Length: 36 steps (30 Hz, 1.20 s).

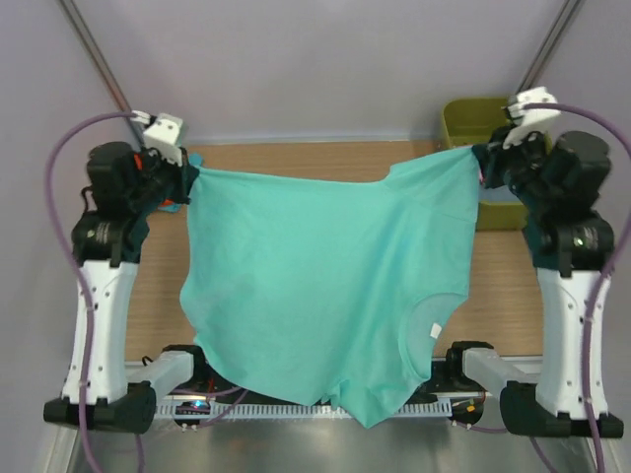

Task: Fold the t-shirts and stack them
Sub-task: Flatten the tshirt out

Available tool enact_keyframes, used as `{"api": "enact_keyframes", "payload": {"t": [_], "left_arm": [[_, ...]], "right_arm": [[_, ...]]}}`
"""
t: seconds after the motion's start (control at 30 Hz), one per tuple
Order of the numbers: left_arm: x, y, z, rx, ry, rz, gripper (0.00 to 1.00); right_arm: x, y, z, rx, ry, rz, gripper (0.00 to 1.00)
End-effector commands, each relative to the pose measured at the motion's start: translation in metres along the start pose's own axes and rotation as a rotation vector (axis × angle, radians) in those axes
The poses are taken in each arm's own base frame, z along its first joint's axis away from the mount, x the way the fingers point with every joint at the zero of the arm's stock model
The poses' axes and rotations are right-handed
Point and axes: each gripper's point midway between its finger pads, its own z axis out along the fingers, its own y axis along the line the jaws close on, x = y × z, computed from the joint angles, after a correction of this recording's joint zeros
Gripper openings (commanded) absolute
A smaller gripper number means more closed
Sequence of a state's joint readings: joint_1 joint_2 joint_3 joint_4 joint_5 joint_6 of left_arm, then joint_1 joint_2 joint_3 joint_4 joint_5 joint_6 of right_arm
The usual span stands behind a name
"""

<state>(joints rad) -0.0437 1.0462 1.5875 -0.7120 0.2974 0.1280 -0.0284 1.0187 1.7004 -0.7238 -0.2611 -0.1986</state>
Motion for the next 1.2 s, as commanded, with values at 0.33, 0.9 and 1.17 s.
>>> {"api": "enact_keyframes", "payload": {"t": [0.33, 0.9, 1.17], "left_arm": [[0.243, 0.012, 0.165, 0.142, 0.559, -0.081, 0.0], [0.3, 0.076, 0.313, -0.004, 0.647, -0.082, 0.0], [0.282, 0.093, 0.329, -0.068, 0.58, -0.059, 0.0]], "right_arm": [[0.224, 0.007, 0.21, -0.204, 0.414, 0.044, 0.01], [0.292, -0.013, 0.409, -0.126, 0.347, -0.051, 0.01], [0.28, -0.002, 0.42, -0.116, 0.299, -0.065, 0.01]]}}
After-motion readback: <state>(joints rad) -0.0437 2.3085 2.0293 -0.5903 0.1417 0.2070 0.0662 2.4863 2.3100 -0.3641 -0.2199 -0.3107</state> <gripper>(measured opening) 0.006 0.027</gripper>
